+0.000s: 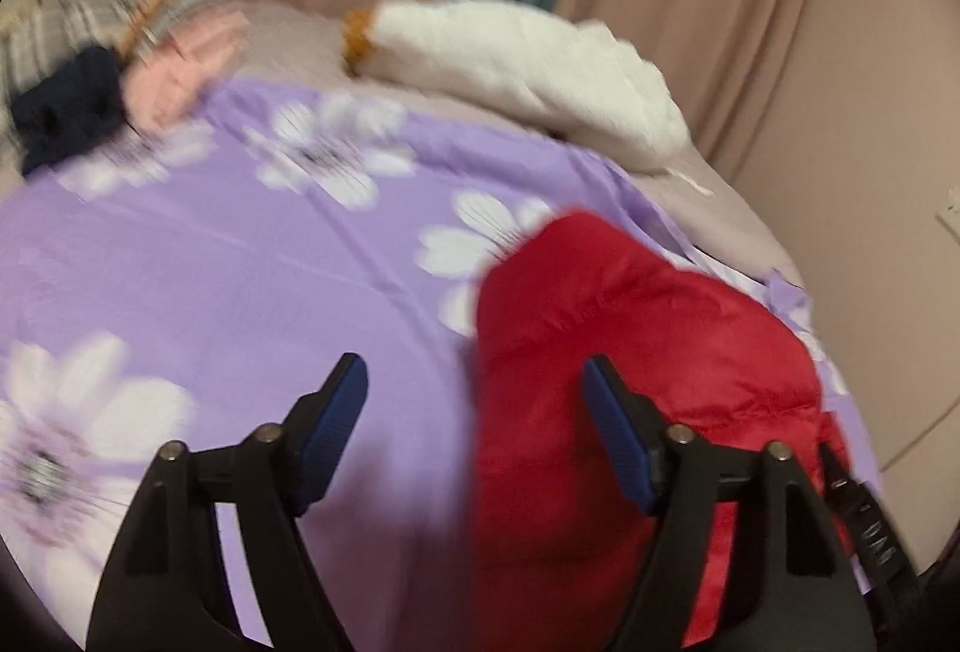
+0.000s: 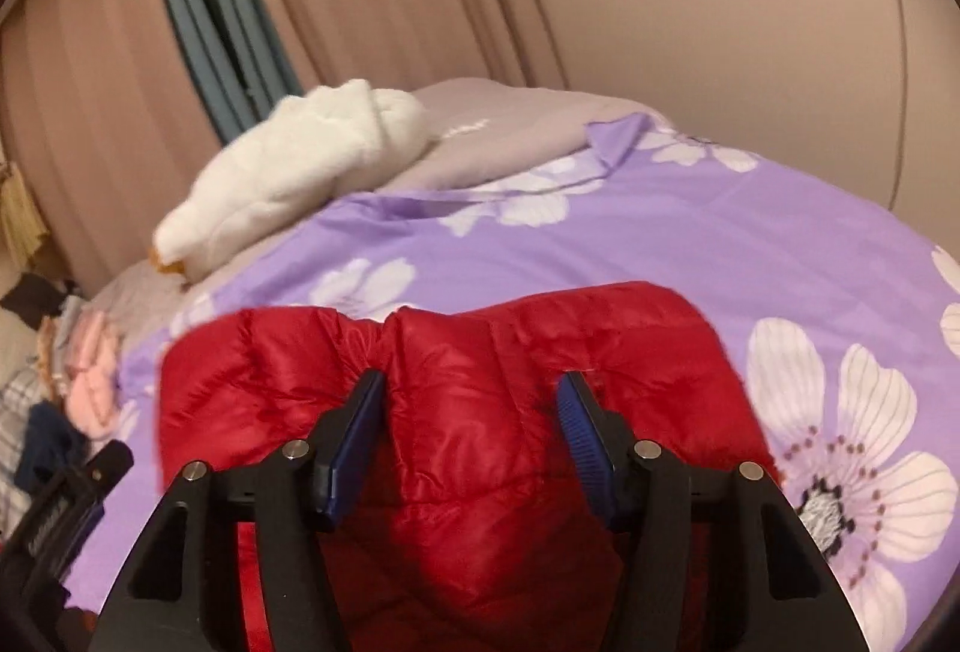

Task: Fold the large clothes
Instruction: 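Grasp the red jacket bundle with the right tool while the left tool grasps it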

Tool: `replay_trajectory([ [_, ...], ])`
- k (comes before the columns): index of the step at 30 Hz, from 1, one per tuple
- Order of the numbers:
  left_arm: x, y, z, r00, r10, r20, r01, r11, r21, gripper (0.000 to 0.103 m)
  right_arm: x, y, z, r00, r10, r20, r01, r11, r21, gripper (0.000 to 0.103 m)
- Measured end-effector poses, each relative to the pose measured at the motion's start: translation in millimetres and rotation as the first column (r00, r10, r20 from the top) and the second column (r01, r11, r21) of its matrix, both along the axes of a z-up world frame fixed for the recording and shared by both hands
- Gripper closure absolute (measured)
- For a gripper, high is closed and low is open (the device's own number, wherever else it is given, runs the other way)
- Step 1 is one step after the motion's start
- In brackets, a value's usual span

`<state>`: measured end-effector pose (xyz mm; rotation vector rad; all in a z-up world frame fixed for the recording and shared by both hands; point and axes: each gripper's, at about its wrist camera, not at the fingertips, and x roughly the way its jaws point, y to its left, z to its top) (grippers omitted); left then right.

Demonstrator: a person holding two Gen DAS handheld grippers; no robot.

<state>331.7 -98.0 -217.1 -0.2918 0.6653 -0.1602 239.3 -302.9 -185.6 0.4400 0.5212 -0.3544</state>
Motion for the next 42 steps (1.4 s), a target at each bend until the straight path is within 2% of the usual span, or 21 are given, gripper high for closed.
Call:
replay_trajectory([
  [1, 4.2, -8.9, -6.8, 1.0, -0.01, -0.008, 0.01, 1.0, -0.005, 0.032, 2.3, -4.4, -4.8, 1.0, -0.009, -0.013, 0.009, 1.0, 0.001, 0.046],
  [4, 22.3, -40.6, -31.0, 0.997, -0.043, -0.065, 0.047, 0.997, 0.063, 0.03, 6.2, -11.9, -15.2, 0.998, -0.038, -0.045, 0.036, 0.998, -0.045, 0.043],
  [6, 35.4, -47.3, -46.5, 0.99, -0.079, -0.114, 0.079, 0.997, -0.003, 0.027, 10.2, -17.9, -23.4, 0.995, -0.067, -0.068, 0.059, 0.992, -0.109, 0.037],
  [8, 43.8, -51.5, -55.1, 0.985, -0.08, -0.152, 0.077, 0.997, -0.027, 0.023, 14.0, -33.1, -35.5, 0.995, -0.067, -0.074, 0.062, 0.995, -0.073, 0.036],
  [10, 44.2, -60.9, -57.4, 0.989, -0.075, -0.128, 0.076, 0.997, 0.0, 0.023, 16.9, -52.6, -48.4, 0.997, -0.047, -0.06, 0.049, 0.998, 0.033, 0.034],
  [11, 42.8, -66.7, -58.9, 0.991, -0.063, -0.114, 0.068, 0.997, 0.035, 0.023, 18.7, -57.4, -53.2, 0.997, -0.042, -0.061, 0.045, 0.997, 0.057, 0.034],
  [13, 44.3, -69.6, -61.6, 0.993, -0.058, -0.107, 0.064, 0.996, 0.059, 0.023, 20.1, -53.4, -56.3, 0.996, -0.051, -0.067, 0.053, 0.998, 0.033, 0.034],
  [15, 49.2, -65.5, -68.5, 0.99, -0.063, -0.125, 0.067, 0.997, 0.029, 0.022, 21.2, -44.1, -55.9, 0.995, -0.071, -0.072, 0.069, 0.997, -0.027, 0.034],
  [17, 53.1, -64.3, -73.1, 0.988, -0.059, -0.142, 0.063, 0.998, 0.021, 0.021, 21.4, -41.2, -58.4, 0.994, -0.078, -0.071, 0.075, 0.996, -0.042, 0.034],
  [21, 51.7, -68.9, -73.7, 0.991, -0.043, -0.126, 0.05, 0.997, 0.052, 0.021, 20.6, -43.9, -60.6, 0.995, -0.079, -0.06, 0.078, 0.997, -0.029, 0.033],
  [42, 53.8, -63.4, -74.6, 0.99, -0.035, -0.14, 0.037, 0.999, 0.018, 0.016, 22.6, -46.1, -61.5, 0.996, -0.081, -0.047, 0.08, 0.996, -0.026, 0.032],
])
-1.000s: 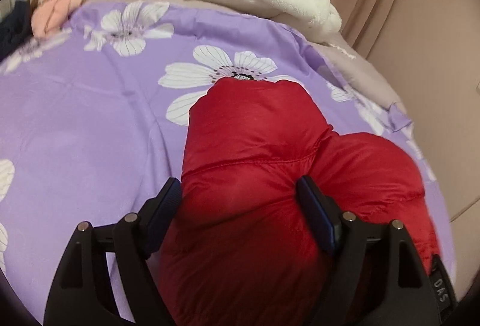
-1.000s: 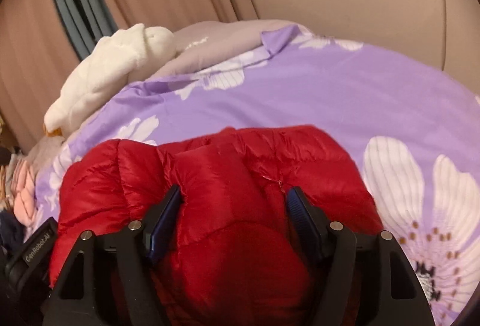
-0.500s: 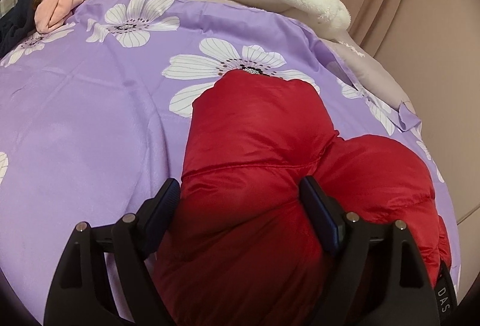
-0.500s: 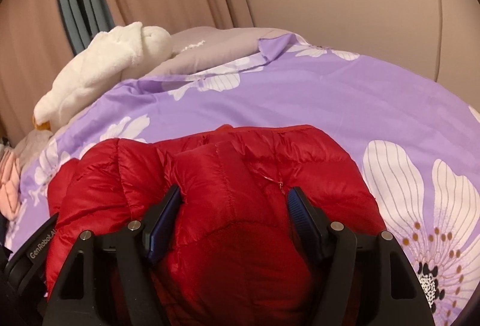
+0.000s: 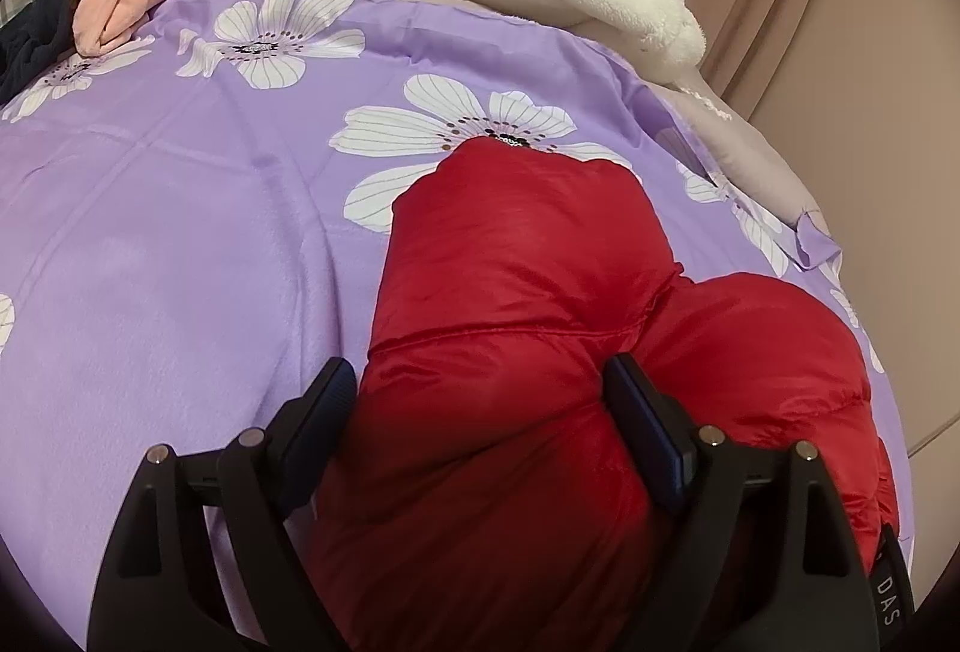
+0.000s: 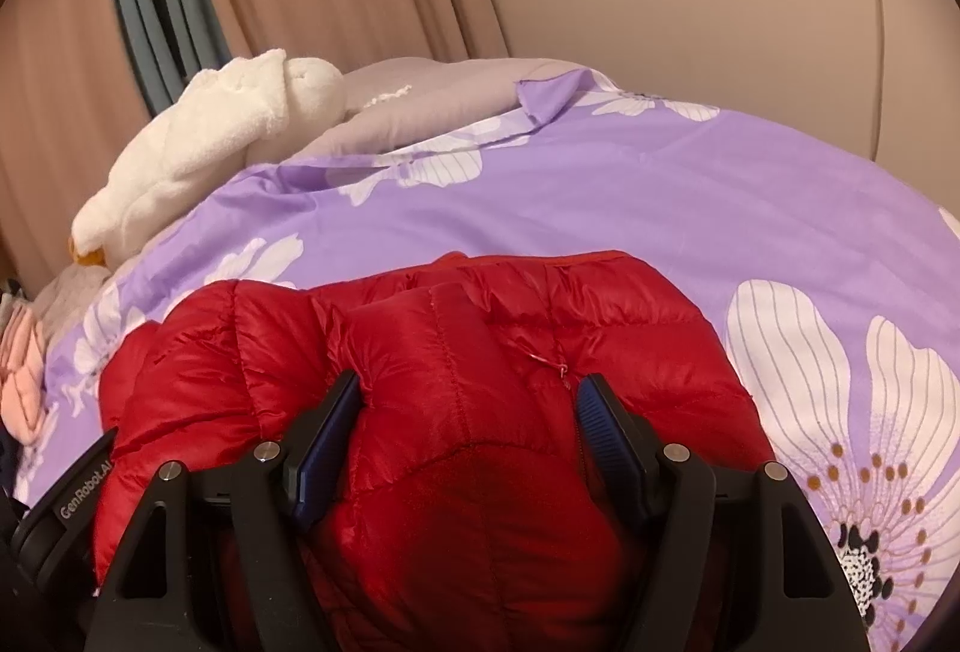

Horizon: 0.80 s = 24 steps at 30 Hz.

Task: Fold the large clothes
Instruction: 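Grasp the red jacket bundle with the right tool while the left tool grasps it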

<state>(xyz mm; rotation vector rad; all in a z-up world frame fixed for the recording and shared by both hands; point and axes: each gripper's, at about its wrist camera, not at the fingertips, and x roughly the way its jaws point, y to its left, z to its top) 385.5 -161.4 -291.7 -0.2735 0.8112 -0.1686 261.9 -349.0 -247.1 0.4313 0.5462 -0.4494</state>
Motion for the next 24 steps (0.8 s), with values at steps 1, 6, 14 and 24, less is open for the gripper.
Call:
replay_trajectory([
  [1, 0.1, 0.1, 0.1, 1.0, 0.0, -0.001, 0.0, 1.0, -0.001, 0.016, -0.2, -0.5, -0.3, 1.0, 0.001, 0.002, -0.001, 1.0, 0.002, 0.032],
  [6, 0.5, 0.1, 0.0, 1.0, 0.0, -0.005, 0.0, 1.0, -0.005, 0.016, -0.6, -1.4, -0.4, 1.0, 0.002, 0.006, -0.002, 1.0, 0.006, 0.031],
  [14, 1.5, 0.7, -1.9, 1.0, 0.005, -0.013, -0.005, 1.0, -0.009, 0.014, 0.0, -2.2, -0.9, 1.0, 0.003, 0.009, -0.003, 1.0, 0.01, 0.03],
  [24, 4.2, 14.8, 6.8, 0.996, -0.002, -0.086, 0.001, 1.0, -0.018, 0.004, 2.4, 0.0, 3.9, 1.0, -0.007, -0.025, 0.007, 1.0, 0.004, 0.024],
])
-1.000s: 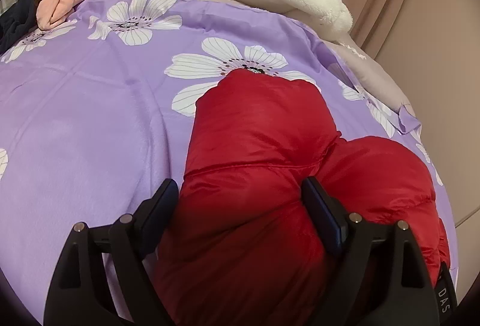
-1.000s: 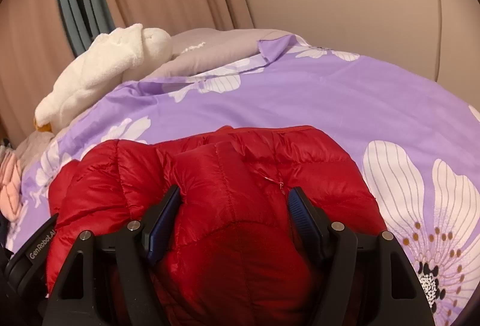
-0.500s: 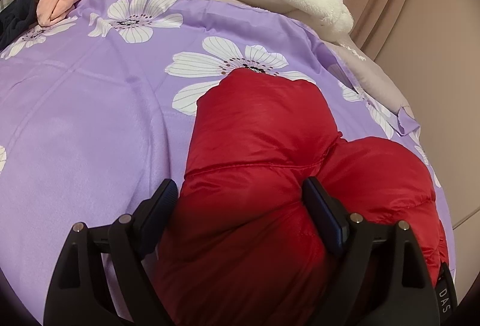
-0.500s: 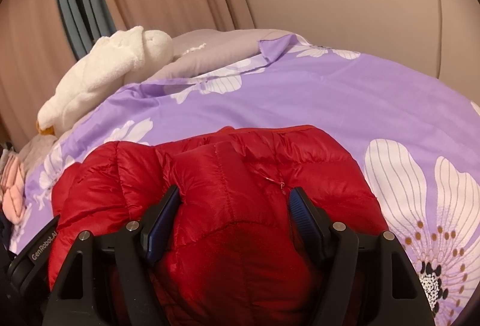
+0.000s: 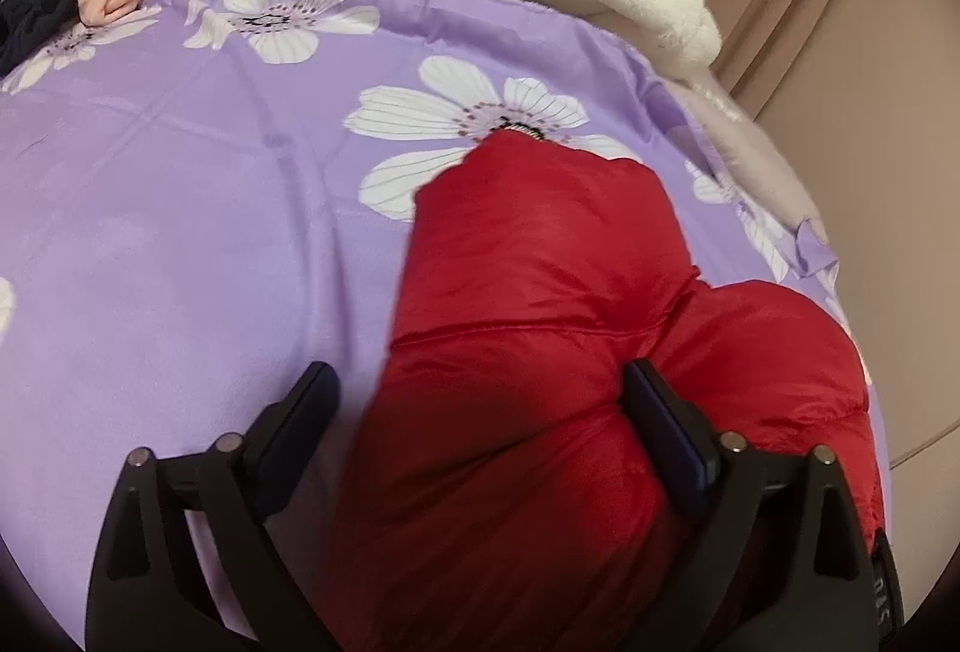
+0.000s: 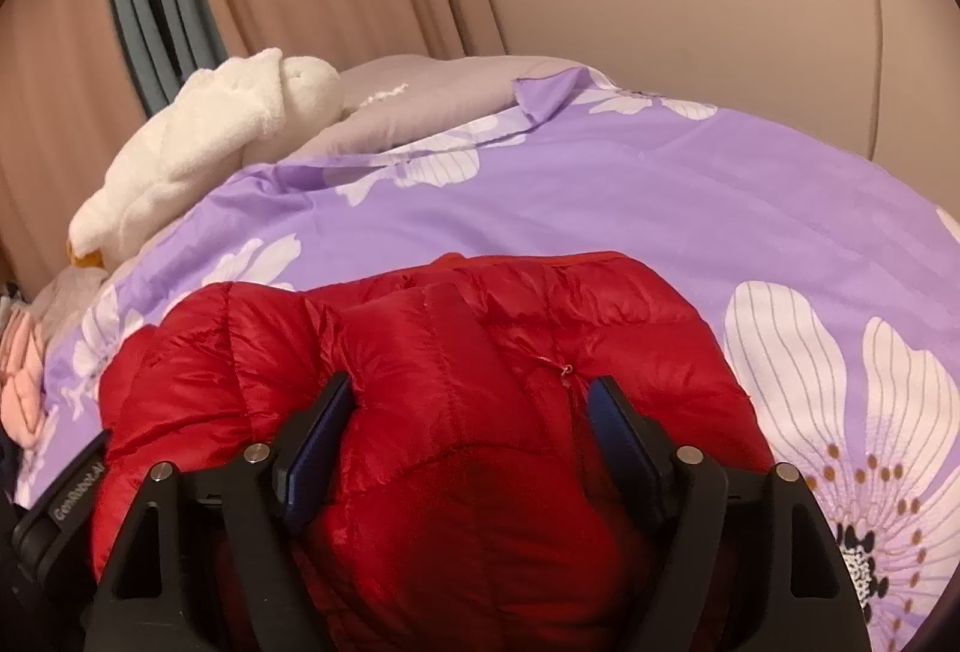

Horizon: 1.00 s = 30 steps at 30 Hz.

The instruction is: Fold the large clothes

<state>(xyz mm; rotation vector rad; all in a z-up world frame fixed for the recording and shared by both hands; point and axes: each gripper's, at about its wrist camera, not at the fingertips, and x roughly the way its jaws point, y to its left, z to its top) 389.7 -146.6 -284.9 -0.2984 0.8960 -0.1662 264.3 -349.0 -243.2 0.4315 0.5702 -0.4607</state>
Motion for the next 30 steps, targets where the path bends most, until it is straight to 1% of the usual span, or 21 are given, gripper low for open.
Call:
replay_trajectory([
  [2, -8.6, 11.4, 18.1, 0.999, -0.031, 0.015, 0.03, 0.998, 0.052, 0.006, 2.3, -3.7, 4.0, 0.999, 0.012, -0.046, -0.01, 1.0, 0.025, 0.021],
  [4, -25.9, 29.3, 38.3, 0.995, -0.069, 0.066, 0.064, 0.995, 0.08, 0.006, 0.1, -9.8, 16.7, 0.99, 0.075, -0.121, -0.069, 0.996, 0.057, 0.013],
  [5, -34.2, 38.4, 47.6, 0.99, -0.104, 0.091, 0.097, 0.992, 0.081, 0.006, -5.0, -13.3, 22.4, 0.987, 0.1, -0.127, -0.091, 0.993, 0.073, 0.01],
  [7, -49.1, 57.5, 64.7, 0.98, -0.154, 0.127, 0.147, 0.987, 0.06, 0.005, -25.2, -24.5, 35.4, 0.988, 0.127, -0.09, -0.115, 0.985, 0.128, 0.008],
  [8, -55.1, 67.9, 71.9, 0.977, -0.169, 0.13, 0.167, 0.986, 0.026, 0.003, -37.8, -31.7, 43.9, 0.987, 0.145, -0.063, -0.133, 0.978, 0.163, 0.008],
  [10, -60.2, 84.0, 78.3, 0.974, -0.205, 0.093, 0.214, 0.972, -0.1, 0.0, -51.6, -38.4, 52.9, 0.985, 0.166, -0.051, -0.154, 0.97, 0.19, 0.006],
  [12, -63.9, 87.5, 74.9, 0.964, -0.263, 0.031, 0.264, 0.944, -0.199, 0.0, -64.2, -45.6, 59.4, 0.981, 0.187, -0.054, -0.172, 0.962, 0.213, 0.001],
  [13, -66.2, 84.4, 71.5, 0.956, -0.294, 0.009, 0.289, 0.931, -0.221, 0.0, -66.7, -47.8, 58.3, 0.977, 0.205, -0.061, -0.186, 0.954, 0.235, 0.001],
  [15, -71.2, 74.8, 58.3, 0.937, -0.349, -0.019, 0.334, 0.908, -0.252, 0.0, -65.9, -53.9, 45.2, 0.962, 0.26, -0.086, -0.219, 0.919, 0.328, 0.001],
  [17, -73.3, 61.9, 39.5, 0.922, -0.378, -0.077, 0.347, 0.9, -0.264, 0.001, -64.4, -57.4, 24.3, 0.946, 0.317, -0.062, -0.256, 0.852, 0.458, 0.001],
  [19, -71.1, 49.5, 15.9, 0.899, -0.413, -0.145, 0.35, 0.878, -0.327, 0.0, -63.6, -57.0, 7.0, 0.933, 0.359, -0.016, -0.292, 0.782, 0.55, 0.001],
  [20, -69.4, 44.6, 2.6, 0.889, -0.424, -0.174, 0.334, 0.859, -0.388, 0.0, -61.2, -55.4, -3.9, 0.927, 0.374, -0.011, -0.296, 0.75, 0.592, 0.001],
  [22, -64.7, 42.7, -13.9, 0.88, -0.432, -0.198, 0.289, 0.818, -0.497, 0.0, -54.5, -53.4, -26.4, 0.923, 0.385, -0.015, -0.282, 0.703, 0.653, 0.001],
  [23, -61.0, 39.3, -23.1, 0.871, -0.444, -0.209, 0.271, 0.791, -0.549, 0.0, -52.0, -54.3, -36.9, 0.925, 0.38, 0.006, -0.281, 0.675, 0.683, 0.001],
  [24, -58.2, 36.2, -27.9, 0.865, -0.457, -0.208, 0.272, 0.774, -0.572, 0.0, -51.9, -55.2, -43.6, 0.927, 0.373, 0.032, -0.286, 0.649, 0.705, 0.001],
  [25, -55.9, 32.5, -30.6, 0.86, -0.47, -0.198, 0.283, 0.762, -0.583, 0.0, -51.6, -55.7, -46.7, 0.929, 0.366, 0.055, -0.292, 0.635, 0.715, 0.001],
  [26, -54.6, 27.9, -30.9, 0.856, -0.482, -0.185, 0.302, 0.758, -0.579, 0.0, -50.6, -54.6, -46.7, 0.928, 0.364, 0.078, -0.306, 0.629, 0.715, 0.001],
  [27, -53.8, 22.3, -28.9, 0.855, -0.492, -0.165, 0.33, 0.76, -0.56, 0.0, -46.6, -50.1, -46.5, 0.916, 0.387, 0.105, -0.339, 0.608, 0.718, 0.001],
  [28, -53.0, 18.6, -27.0, 0.86, -0.49, -0.146, 0.347, 0.769, -0.536, 0.001, -42.0, -43.3, -46.6, 0.897, 0.425, 0.124, -0.375, 0.58, 0.723, 0.001],
  [29, -51.9, 15.4, -25.8, 0.868, -0.48, -0.131, 0.357, 0.784, -0.508, 0.003, -35.0, -34.4, -47.9, 0.877, 0.464, 0.128, -0.403, 0.563, 0.721, 0.001],
  [30, -50.4, 13.6, -25.8, 0.878, -0.465, -0.116, 0.358, 0.797, -0.486, 0.005, -29.5, -25.9, -47.8, 0.869, 0.482, 0.111, -0.414, 0.586, 0.697, 0.002],
])
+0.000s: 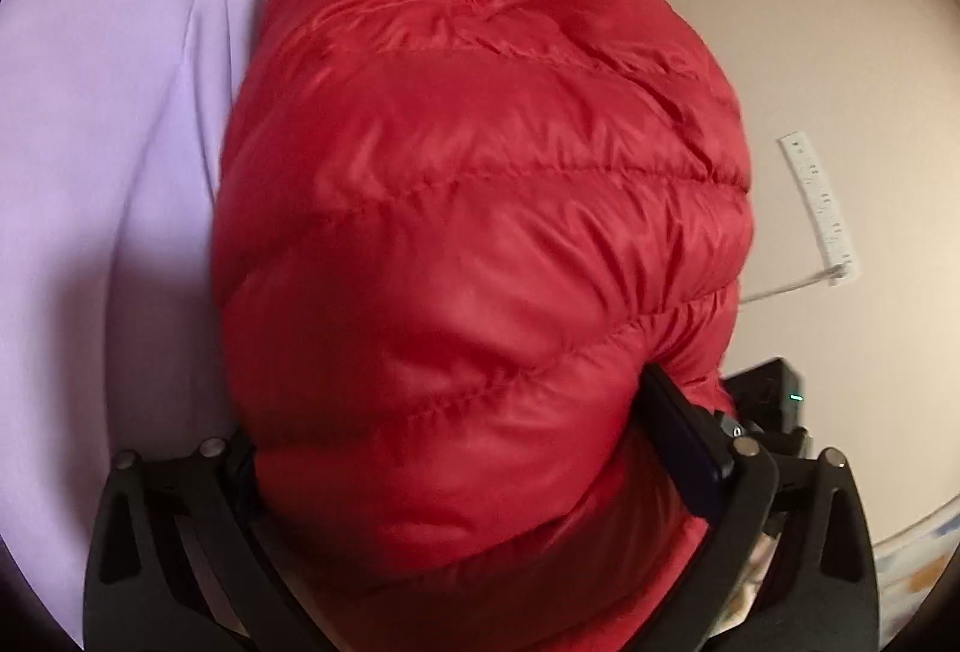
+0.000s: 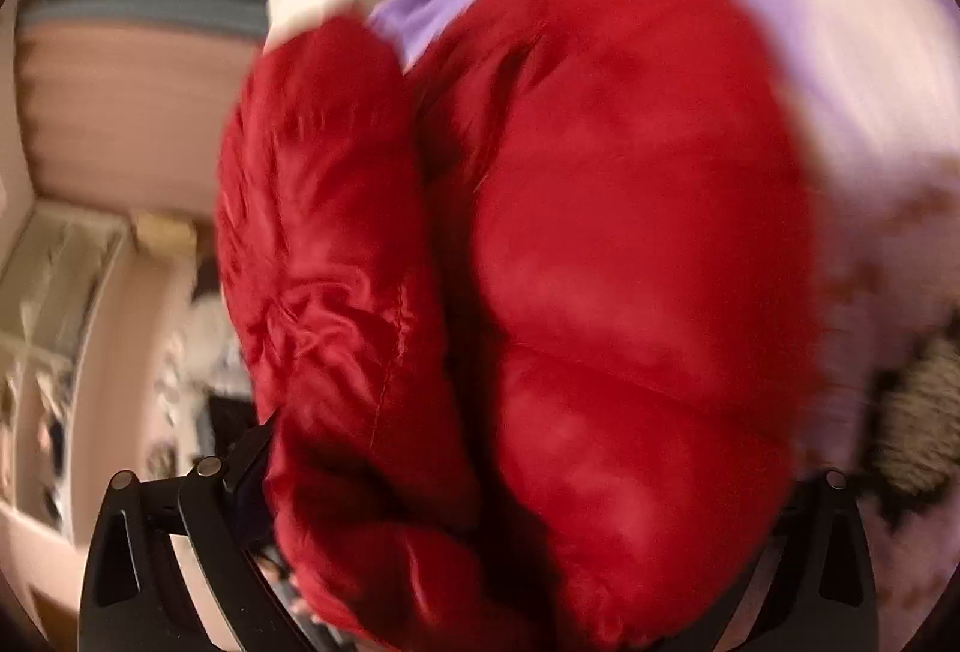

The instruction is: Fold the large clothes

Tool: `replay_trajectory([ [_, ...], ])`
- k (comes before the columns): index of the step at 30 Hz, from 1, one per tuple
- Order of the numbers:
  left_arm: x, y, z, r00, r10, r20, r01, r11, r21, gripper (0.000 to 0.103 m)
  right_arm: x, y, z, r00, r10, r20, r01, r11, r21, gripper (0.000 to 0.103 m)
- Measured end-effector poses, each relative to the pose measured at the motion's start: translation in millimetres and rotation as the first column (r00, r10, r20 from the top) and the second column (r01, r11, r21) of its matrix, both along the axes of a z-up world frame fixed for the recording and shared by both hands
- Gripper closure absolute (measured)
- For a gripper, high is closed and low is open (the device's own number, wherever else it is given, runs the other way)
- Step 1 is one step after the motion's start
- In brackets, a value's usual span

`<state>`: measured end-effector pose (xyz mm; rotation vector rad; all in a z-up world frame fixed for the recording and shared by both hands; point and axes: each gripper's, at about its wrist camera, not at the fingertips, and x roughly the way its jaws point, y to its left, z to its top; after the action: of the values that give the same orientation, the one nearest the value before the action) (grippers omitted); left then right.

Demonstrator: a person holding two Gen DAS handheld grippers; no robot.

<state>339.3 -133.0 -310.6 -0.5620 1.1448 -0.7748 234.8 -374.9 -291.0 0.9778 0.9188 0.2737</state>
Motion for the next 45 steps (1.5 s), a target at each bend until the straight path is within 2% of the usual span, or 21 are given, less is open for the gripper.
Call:
replay_trajectory([
  [2, 3.0, -0.9, -1.0, 0.999, 0.033, 0.03, -0.033, 0.999, 0.018, 0.015, 5.2, 8.6, -0.3, 0.999, -0.024, 0.034, 0.026, 0.998, -0.058, 0.012],
  [4, 0.1, -6.1, 1.8, 0.997, 0.04, 0.065, -0.043, 0.998, 0.049, 0.018, 6.2, 8.1, -6.2, 0.995, -0.069, 0.072, 0.072, 0.997, -0.04, 0.033],
  [6, -10.7, -14.0, 13.4, 0.989, 0.037, 0.144, -0.052, 0.993, 0.103, 0.023, 4.2, 7.3, -10.3, 0.992, -0.082, 0.093, 0.083, 0.997, -0.001, 0.04],
  [9, -24.8, -27.1, 31.6, 0.971, 0.024, 0.237, -0.066, 0.983, 0.17, 0.027, 0.6, 13.9, -9.0, 0.989, -0.083, 0.12, 0.084, 0.996, -0.006, 0.046],
  [12, -36.5, -34.1, 48.5, 0.959, -0.009, 0.284, -0.047, 0.981, 0.19, 0.028, -11.4, 15.2, -9.4, 0.983, -0.1, 0.152, 0.089, 0.993, 0.075, 0.047],
  [16, -46.6, -31.4, 70.4, 0.939, -0.007, 0.343, -0.062, 0.98, 0.19, 0.029, -20.4, 22.5, -3.1, 0.977, -0.106, 0.186, 0.086, 0.99, 0.111, 0.047],
  [19, -64.5, -12.5, 94.0, 0.912, 0.005, 0.41, -0.086, 0.98, 0.178, 0.03, -25.0, 30.8, 16.8, 0.969, -0.084, 0.234, 0.072, 0.995, 0.062, 0.047],
  [22, -75.1, -6.5, 120.7, 0.874, 0.011, 0.485, -0.098, 0.983, 0.154, 0.03, -29.9, 43.4, 41.9, 0.954, -0.071, 0.29, 0.061, 0.997, 0.041, 0.047],
  [26, -94.0, 9.7, 155.7, 0.834, 0.03, 0.552, -0.109, 0.988, 0.111, 0.03, -42.6, 41.8, 75.0, 0.925, -0.063, 0.376, 0.058, 0.998, 0.023, 0.047],
  [30, -121.0, 26.0, 185.0, 0.791, 0.048, 0.61, -0.121, 0.989, 0.08, 0.03, -48.3, 57.2, 109.5, 0.892, -0.038, 0.45, 0.049, 0.999, -0.013, 0.047],
  [31, -117.1, 25.8, 187.7, 0.784, 0.049, 0.619, -0.123, 0.989, 0.078, 0.03, -51.2, 61.1, 117.5, 0.884, -0.03, 0.466, 0.046, 0.999, -0.023, 0.047],
  [35, -122.1, 40.8, 197.1, 0.775, 0.066, 0.628, -0.133, 0.989, 0.059, 0.03, -49.8, 80.1, 136.3, 0.862, -0.007, 0.506, 0.042, 0.997, -0.059, 0.047],
  [40, -132.6, 56.1, 207.9, 0.763, 0.082, 0.641, -0.15, 0.987, 0.052, 0.03, -38.0, 96.1, 140.7, 0.855, 0.019, 0.519, 0.03, 0.996, -0.085, 0.047],
  [45, -131.1, 73.2, 213.4, 0.752, 0.1, 0.652, -0.167, 0.985, 0.041, 0.03, -45.8, 77.6, 144.0, 0.842, 0.043, 0.538, 0.009, 0.996, -0.094, 0.047],
])
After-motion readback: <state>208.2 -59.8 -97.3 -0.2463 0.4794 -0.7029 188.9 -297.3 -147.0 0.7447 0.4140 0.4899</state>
